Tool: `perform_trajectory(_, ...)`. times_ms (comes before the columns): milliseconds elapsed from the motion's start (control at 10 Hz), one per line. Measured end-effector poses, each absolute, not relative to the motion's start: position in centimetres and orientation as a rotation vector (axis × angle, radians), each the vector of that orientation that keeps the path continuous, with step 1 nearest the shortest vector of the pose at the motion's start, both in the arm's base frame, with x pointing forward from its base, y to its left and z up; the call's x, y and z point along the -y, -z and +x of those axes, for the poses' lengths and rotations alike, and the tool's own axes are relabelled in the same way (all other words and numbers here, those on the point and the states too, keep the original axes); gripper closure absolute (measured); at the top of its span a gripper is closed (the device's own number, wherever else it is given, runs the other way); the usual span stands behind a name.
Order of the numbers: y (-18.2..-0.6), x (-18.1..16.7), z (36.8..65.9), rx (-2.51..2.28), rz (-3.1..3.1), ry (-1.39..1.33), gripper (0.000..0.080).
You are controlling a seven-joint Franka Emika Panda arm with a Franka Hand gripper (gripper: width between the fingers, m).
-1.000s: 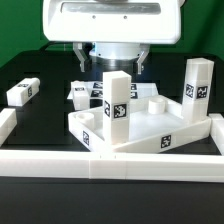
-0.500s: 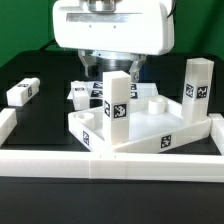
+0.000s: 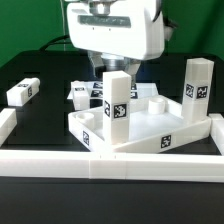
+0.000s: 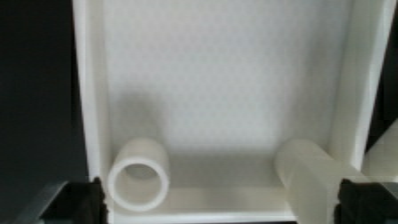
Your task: Assemble desk
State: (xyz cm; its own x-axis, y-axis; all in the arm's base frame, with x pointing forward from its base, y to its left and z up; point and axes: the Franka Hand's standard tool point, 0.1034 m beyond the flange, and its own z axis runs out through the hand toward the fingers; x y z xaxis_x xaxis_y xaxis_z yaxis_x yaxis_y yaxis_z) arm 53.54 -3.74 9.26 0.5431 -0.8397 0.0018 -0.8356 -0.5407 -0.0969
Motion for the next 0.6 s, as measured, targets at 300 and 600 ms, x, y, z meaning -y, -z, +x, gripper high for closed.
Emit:
perform_trajectory(300, -7.3, 4.2, 51.2, -1.480, -2.696, 0.093, 0.0150)
perform_trajectory(600, -5.5, 3.8, 50.8, -1.467, -2.727, 0.092, 0.0150)
